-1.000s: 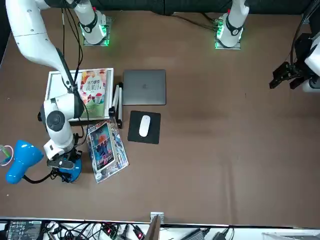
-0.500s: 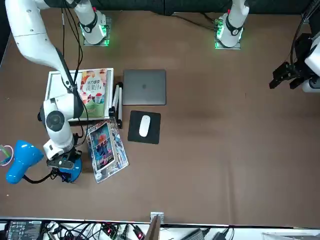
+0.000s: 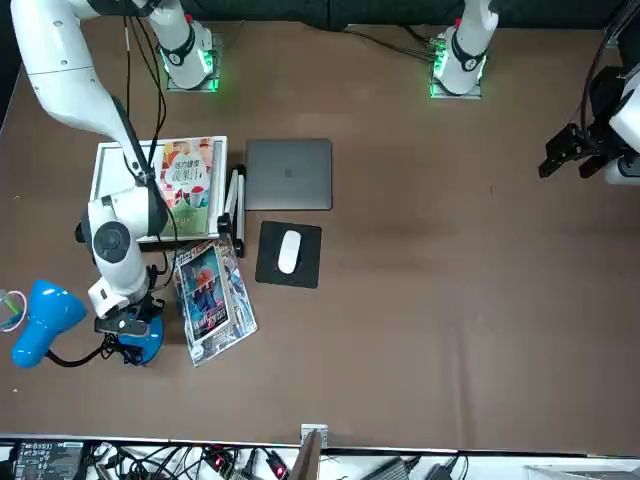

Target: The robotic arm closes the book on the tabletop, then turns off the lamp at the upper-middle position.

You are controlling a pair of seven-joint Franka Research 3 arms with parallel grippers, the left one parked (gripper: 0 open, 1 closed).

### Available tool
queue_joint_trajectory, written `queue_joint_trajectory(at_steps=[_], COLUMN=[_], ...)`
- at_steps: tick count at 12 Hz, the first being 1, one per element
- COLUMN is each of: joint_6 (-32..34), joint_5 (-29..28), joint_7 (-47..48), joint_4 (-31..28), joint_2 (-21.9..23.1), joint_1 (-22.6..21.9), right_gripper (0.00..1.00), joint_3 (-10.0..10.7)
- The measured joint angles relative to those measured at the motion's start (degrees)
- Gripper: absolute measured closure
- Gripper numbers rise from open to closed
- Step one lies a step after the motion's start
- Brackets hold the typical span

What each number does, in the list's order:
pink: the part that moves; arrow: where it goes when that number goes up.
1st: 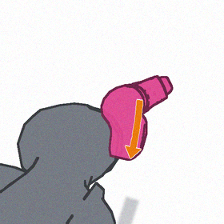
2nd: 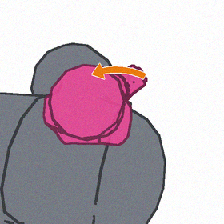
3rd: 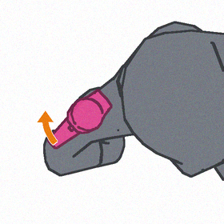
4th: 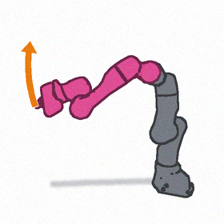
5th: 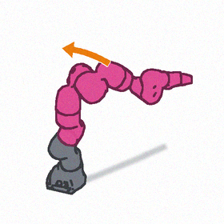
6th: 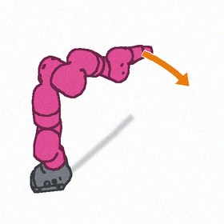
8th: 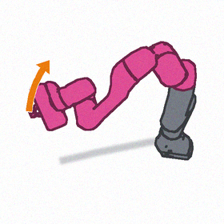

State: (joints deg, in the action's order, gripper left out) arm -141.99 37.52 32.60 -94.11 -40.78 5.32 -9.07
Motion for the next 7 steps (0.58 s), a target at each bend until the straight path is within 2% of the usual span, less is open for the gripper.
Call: queue_joint_trajectory(at_steps=[7], joint_6=[0.00], joint_5=[0.00], joint_7=[-0.04], joint_4=[-0.04], joint_2=[-0.02], joint_1=[0.06], right_gripper=[0.98], joint_3=[0.00])
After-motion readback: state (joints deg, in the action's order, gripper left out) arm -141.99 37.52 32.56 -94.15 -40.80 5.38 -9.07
